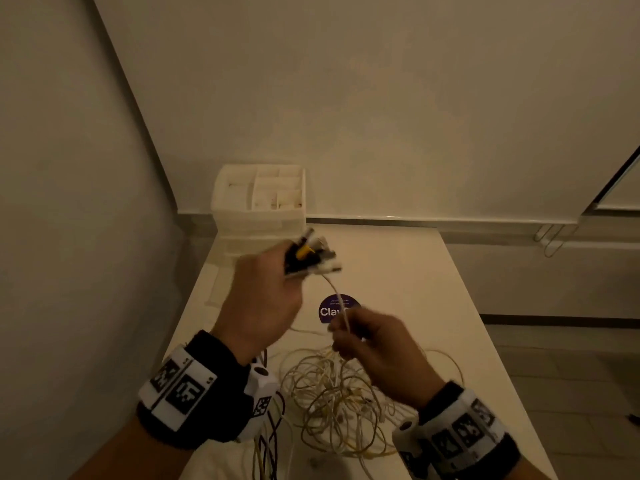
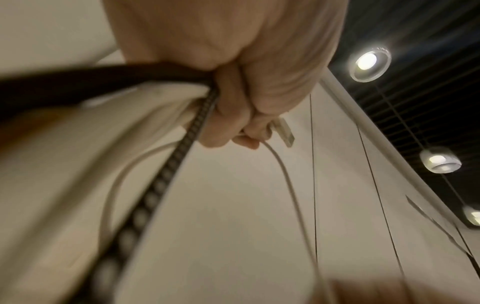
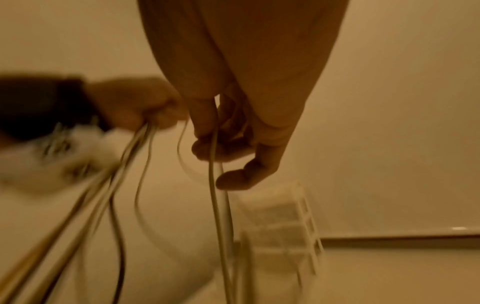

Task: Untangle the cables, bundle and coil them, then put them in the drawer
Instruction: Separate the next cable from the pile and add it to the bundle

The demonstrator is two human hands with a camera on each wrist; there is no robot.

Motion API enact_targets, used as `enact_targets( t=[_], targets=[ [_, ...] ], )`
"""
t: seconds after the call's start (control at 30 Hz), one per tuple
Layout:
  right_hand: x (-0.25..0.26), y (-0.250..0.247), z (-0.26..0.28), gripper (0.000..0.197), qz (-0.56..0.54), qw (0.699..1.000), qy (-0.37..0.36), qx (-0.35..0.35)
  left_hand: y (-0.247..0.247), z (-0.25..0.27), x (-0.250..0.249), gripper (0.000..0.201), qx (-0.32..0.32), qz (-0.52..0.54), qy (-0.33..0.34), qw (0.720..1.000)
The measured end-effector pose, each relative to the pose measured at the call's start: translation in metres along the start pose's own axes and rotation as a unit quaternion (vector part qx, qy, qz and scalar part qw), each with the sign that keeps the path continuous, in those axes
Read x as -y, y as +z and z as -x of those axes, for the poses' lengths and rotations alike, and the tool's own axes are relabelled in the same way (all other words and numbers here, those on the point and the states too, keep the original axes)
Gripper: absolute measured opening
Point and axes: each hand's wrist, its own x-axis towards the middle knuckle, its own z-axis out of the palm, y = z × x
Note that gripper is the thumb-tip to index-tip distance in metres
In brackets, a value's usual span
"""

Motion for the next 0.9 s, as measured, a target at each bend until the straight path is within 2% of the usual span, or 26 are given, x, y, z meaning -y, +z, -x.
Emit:
enact_targets(
  t=[0.13,0.2,0.3,0.4,0.5,0.53,0.57,0.63,0.67,0.73,0.83,0.9],
  targets=[
    [-0.055,0.029,0.003,0.007,0.137,0.988,0.022,0.061,-0.019,-0.009,-0.001,0.017,-0.119,0.011,-0.018,0.993],
    [-0.075,0.035,0.004,0.009,0.178,0.979,0.058,0.079,-0.029,-0.013,0.0,0.019,-0.174,0.019,-0.015,0.985],
    [-0.089,0.03,0.005,0.018,0.169,0.982,0.078,0.027,-0.046,-0.016,0.006,0.02,-0.217,0.02,0.008,0.976],
    [-0.079,0.023,0.005,0.012,0.162,0.985,0.066,0.01,-0.056,-0.015,0.011,0.016,-0.214,-0.025,0.01,0.976],
    [-0.067,0.017,0.001,0.013,0.105,0.992,0.06,-0.045,-0.054,-0.005,0.012,0.02,-0.239,-0.033,0.008,0.97],
    [-0.062,0.014,-0.001,0.013,0.09,0.992,0.07,-0.052,-0.05,-0.001,0.01,0.024,-0.228,-0.015,0.013,0.973],
    [-0.057,0.011,-0.003,0.014,0.079,0.992,0.082,-0.054,-0.044,0.004,0.007,0.032,-0.19,0.01,0.026,0.981],
    [-0.045,0.002,-0.006,0.016,0.08,0.992,0.077,-0.057,-0.032,0.016,0.001,0.046,-0.046,0.047,0.074,0.995],
    [-0.037,-0.001,-0.008,0.017,0.095,0.992,0.061,-0.056,-0.025,0.02,0.0,0.047,0.024,0.055,0.096,0.994],
    [-0.02,-0.004,-0.009,0.023,0.141,0.989,0.014,-0.038,-0.013,0.027,0.0,0.042,0.111,0.066,0.111,0.985],
    [-0.002,-0.004,-0.008,0.036,0.182,0.981,-0.059,-0.032,-0.001,0.028,-0.001,0.044,0.131,0.069,0.124,0.981],
    [0.003,-0.009,-0.008,0.028,0.14,0.986,-0.076,-0.046,0.004,0.026,-0.003,0.048,0.134,0.05,0.131,0.981]
  ],
)
